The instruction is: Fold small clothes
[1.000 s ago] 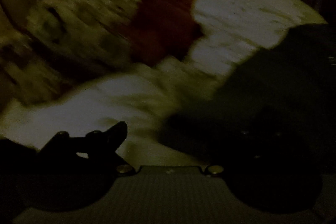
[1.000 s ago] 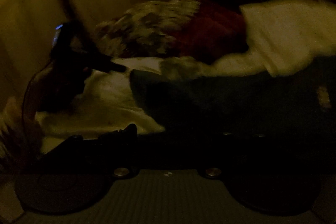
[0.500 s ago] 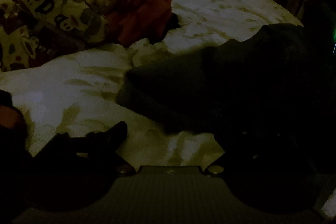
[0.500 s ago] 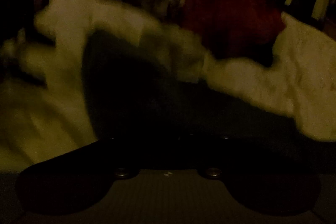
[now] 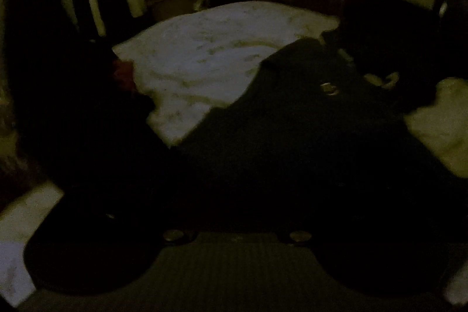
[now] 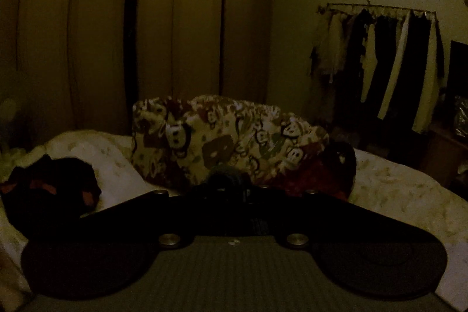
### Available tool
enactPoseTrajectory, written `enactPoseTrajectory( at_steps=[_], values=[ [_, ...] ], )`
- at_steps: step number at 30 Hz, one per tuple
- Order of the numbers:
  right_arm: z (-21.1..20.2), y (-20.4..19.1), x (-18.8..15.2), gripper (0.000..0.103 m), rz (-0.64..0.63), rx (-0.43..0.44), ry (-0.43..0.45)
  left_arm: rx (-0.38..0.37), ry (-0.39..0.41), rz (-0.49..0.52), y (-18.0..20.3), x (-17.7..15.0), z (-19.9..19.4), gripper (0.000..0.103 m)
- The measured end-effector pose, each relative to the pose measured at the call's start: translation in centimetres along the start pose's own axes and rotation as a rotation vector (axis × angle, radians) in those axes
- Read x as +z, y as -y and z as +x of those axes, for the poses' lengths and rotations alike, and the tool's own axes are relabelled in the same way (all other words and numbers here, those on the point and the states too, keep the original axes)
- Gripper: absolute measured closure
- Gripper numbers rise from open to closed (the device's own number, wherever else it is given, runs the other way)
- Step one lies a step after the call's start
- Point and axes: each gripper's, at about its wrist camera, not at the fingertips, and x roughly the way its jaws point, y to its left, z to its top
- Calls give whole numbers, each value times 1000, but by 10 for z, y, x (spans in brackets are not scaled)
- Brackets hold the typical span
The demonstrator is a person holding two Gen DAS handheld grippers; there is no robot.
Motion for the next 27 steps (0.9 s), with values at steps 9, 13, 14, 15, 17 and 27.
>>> enactPoseTrajectory(
  at_steps=[9,13,14,15,17,27],
  values=[
    [-39,25,19,91,89,-35,102,375,-201,67,14,45,129,0],
    [-56,56,3,91,72,-161,44,530,-255,51,-33,23,142,0],
    [-60,66,-7,91,67,-199,21,527,-263,35,-46,15,139,0],
    [-62,76,-17,91,68,-219,-1,526,-268,35,-54,10,136,0],
    [-60,94,-43,91,86,-246,-61,533,-270,44,-67,0,130,0],
    [-31,95,-127,91,68,-257,-205,317,-393,66,-53,-28,146,0]
  ],
)
